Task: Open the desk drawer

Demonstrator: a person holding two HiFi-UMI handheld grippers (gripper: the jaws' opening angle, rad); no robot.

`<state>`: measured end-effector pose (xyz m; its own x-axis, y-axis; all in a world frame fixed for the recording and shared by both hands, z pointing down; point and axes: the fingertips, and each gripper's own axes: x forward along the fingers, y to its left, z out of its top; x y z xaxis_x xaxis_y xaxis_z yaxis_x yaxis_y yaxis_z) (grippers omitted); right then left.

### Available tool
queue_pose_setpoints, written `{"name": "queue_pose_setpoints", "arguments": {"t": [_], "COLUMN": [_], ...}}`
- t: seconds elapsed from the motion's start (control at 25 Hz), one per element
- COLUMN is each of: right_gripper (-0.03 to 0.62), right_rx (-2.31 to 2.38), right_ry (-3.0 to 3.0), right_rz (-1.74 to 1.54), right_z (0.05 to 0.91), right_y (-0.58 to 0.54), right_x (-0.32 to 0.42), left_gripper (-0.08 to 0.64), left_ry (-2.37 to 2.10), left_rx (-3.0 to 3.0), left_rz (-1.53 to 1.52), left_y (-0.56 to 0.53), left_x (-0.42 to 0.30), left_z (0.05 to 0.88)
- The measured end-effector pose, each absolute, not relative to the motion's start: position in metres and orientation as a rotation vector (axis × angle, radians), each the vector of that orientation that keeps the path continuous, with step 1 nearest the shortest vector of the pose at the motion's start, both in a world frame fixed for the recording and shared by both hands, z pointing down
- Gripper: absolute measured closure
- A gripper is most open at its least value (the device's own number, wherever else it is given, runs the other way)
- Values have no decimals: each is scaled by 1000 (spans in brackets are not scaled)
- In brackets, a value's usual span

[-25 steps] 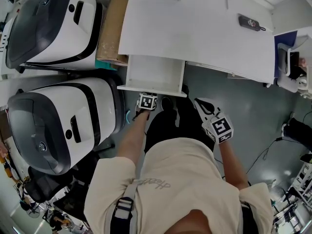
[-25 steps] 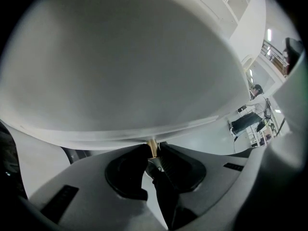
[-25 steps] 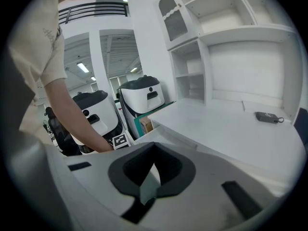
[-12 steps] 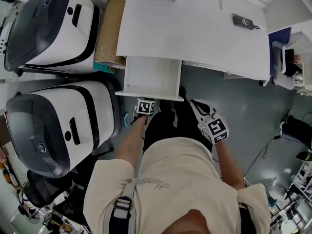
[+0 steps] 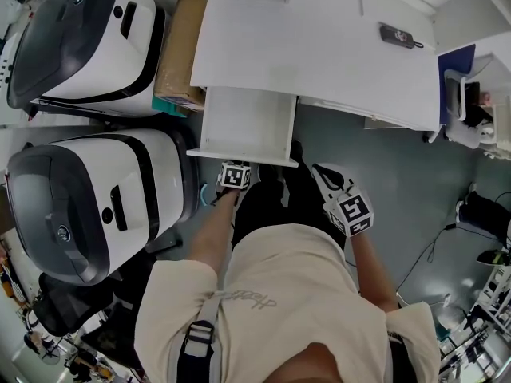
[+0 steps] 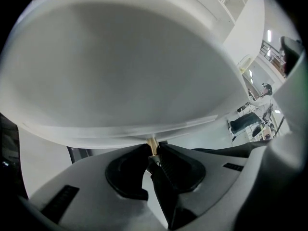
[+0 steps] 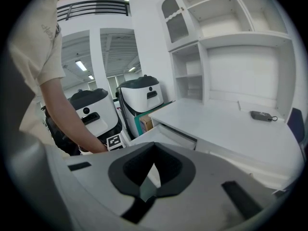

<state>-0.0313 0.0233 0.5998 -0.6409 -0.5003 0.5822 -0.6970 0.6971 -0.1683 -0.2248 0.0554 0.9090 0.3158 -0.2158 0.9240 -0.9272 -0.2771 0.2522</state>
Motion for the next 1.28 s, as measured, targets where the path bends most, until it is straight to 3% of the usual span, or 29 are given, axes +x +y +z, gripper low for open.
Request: {"name": "queue_pose_setpoints", "arguments": {"t": [0.92,1.28], "right_gripper": [591,591], "right_rx": [931,865], "right_ry": [-2419,-2498], "right_rz": [558,532], "right_z": [601,589], "right_y": [44,45], "right_x": [2,42], "left_gripper": [481,479], "left_ry": [-1178,-1296], "left_rx": [1621,1560], "left_rz": [1007,1033], "left_y": [71,85], "left_x": [-223,-211], "left_z": [911,870]}}
